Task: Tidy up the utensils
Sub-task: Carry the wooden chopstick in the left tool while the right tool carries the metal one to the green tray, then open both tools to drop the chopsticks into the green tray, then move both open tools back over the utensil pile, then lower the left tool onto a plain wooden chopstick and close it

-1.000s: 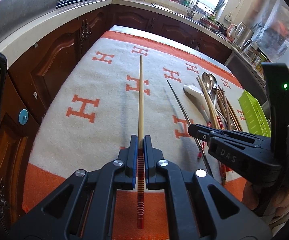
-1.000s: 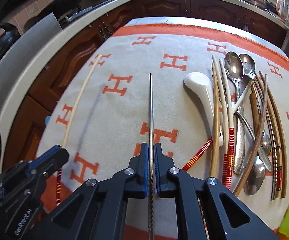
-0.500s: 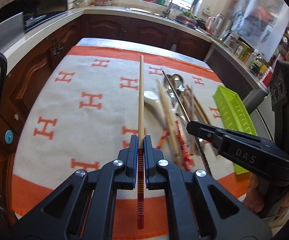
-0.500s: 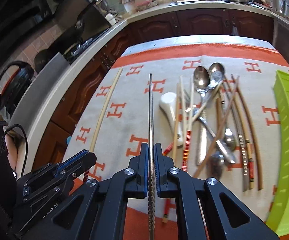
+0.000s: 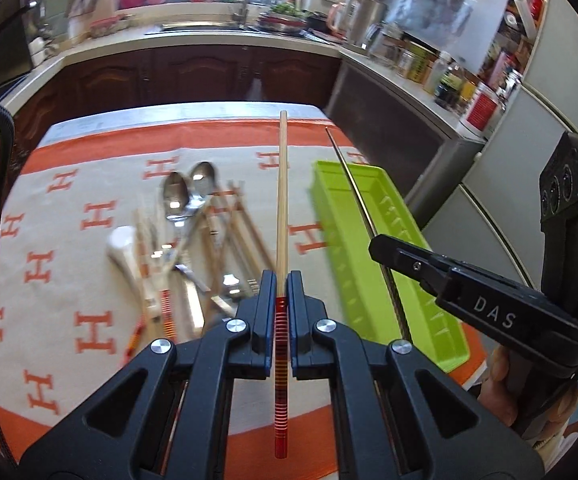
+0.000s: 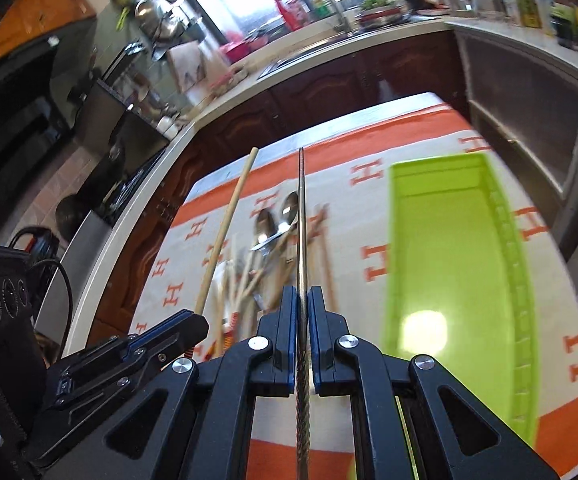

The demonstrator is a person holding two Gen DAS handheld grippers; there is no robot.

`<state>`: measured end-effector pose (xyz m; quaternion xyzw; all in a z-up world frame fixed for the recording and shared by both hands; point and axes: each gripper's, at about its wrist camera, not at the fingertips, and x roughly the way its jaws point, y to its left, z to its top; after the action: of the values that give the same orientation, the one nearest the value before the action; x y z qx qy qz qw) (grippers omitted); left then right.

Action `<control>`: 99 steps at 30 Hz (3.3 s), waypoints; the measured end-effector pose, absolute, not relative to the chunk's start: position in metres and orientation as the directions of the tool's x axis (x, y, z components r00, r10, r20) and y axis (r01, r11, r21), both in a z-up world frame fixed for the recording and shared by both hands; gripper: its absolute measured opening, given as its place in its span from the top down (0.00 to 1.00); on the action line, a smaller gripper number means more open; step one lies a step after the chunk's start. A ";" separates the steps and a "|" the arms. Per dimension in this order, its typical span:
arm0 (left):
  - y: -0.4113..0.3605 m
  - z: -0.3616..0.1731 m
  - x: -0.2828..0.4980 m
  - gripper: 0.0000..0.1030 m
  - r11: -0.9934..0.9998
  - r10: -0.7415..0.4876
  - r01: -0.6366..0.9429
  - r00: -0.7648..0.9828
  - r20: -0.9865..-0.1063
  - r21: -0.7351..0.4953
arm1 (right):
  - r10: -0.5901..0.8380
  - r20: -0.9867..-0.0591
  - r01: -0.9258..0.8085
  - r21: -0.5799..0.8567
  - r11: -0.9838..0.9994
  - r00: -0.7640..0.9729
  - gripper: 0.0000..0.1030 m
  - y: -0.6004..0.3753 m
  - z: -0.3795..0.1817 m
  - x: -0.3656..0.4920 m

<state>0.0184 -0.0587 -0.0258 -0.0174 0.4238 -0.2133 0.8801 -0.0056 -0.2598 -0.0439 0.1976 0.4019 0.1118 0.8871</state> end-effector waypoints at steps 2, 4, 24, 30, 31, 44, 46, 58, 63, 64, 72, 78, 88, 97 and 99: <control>-0.086 -0.028 0.021 0.97 0.894 -0.413 0.388 0.523 -0.746 -0.223 | 0.331 -0.666 -0.010 0.437 0.899 0.669 0.95 -0.288 -0.044 -0.009; -0.109 -0.032 0.025 0.97 0.881 -0.433 0.408 0.494 -0.754 -0.238 | 0.307 -0.668 0.020 0.434 0.901 0.678 0.95 -0.314 -0.045 -0.012; -0.180 -0.097 0.060 0.97 0.880 -0.404 0.408 0.379 -0.832 -0.241 | 0.211 -0.765 0.135 0.362 0.922 0.608 0.94 -0.392 -0.109 0.004; -0.171 -0.091 0.052 0.83 0.885 -0.392 0.406 0.389 -0.834 -0.227 | 0.205 -0.764 0.138 0.359 0.923 0.612 0.78 -0.373 -0.110 0.012; -0.170 -0.089 0.050 0.75 0.886 -0.391 0.405 0.391 -0.833 -0.226 | 0.202 -0.763 0.138 0.356 0.924 0.614 0.78 -0.372 -0.110 0.012; -0.146 -0.068 0.028 0.65 0.886 -0.374 0.432 0.453 -0.809 -0.168 | 0.191 -0.758 0.123 0.337 0.933 0.624 0.78 -0.359 -0.101 -0.001; -0.143 -0.063 0.025 0.65 0.886 -0.377 0.431 0.461 -0.803 -0.168 | 0.192 -0.756 0.115 0.333 0.936 0.625 0.78 -0.355 -0.098 -0.003; -0.086 -0.042 0.016 0.65 0.918 -0.370 0.321 0.487 -0.791 -0.231 | 0.170 -0.732 0.030 0.252 0.967 0.660 0.76 -0.308 -0.069 -0.023; -0.059 -0.037 0.010 0.65 0.931 -0.346 0.288 0.512 -0.786 -0.223 | 0.174 -0.716 -0.024 0.215 0.976 0.676 0.70 -0.274 -0.055 -0.034; -0.053 -0.037 0.008 0.65 0.933 -0.343 0.280 0.517 -0.785 -0.224 | 0.177 -0.714 -0.033 0.210 0.977 0.677 0.69 -0.268 -0.052 -0.036; -0.009 -0.035 0.004 0.65 0.957 -0.286 0.209 0.566 -0.773 -0.202 | 0.210 -0.712 -0.101 0.192 0.976 0.670 0.66 -0.219 -0.036 -0.047; 0.021 -0.044 0.006 0.65 0.973 -0.233 0.149 0.594 -0.770 -0.179 | 0.238 -0.726 -0.149 0.186 0.971 0.646 0.66 -0.192 -0.035 -0.044; 0.065 -0.084 0.026 0.65 0.967 -0.244 0.076 0.539 -0.806 -0.243 | 0.314 -0.744 -0.211 0.233 0.949 0.590 0.66 -0.155 -0.051 -0.018; 0.071 -0.120 0.047 0.67 0.956 -0.277 0.046 0.479 -0.833 -0.291 | 0.355 -0.770 -0.229 0.273 0.934 0.530 0.66 -0.143 -0.080 0.004; 0.068 -0.124 0.051 0.73 0.955 -0.278 0.044 0.472 -0.837 -0.293 | 0.359 -0.773 -0.226 0.280 0.933 0.523 0.66 -0.145 -0.085 0.008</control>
<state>0.0508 0.0683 -0.1244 -0.1158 0.5049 -0.0947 0.8501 0.0078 -0.1445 -0.0854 0.0723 0.4584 0.1681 0.8697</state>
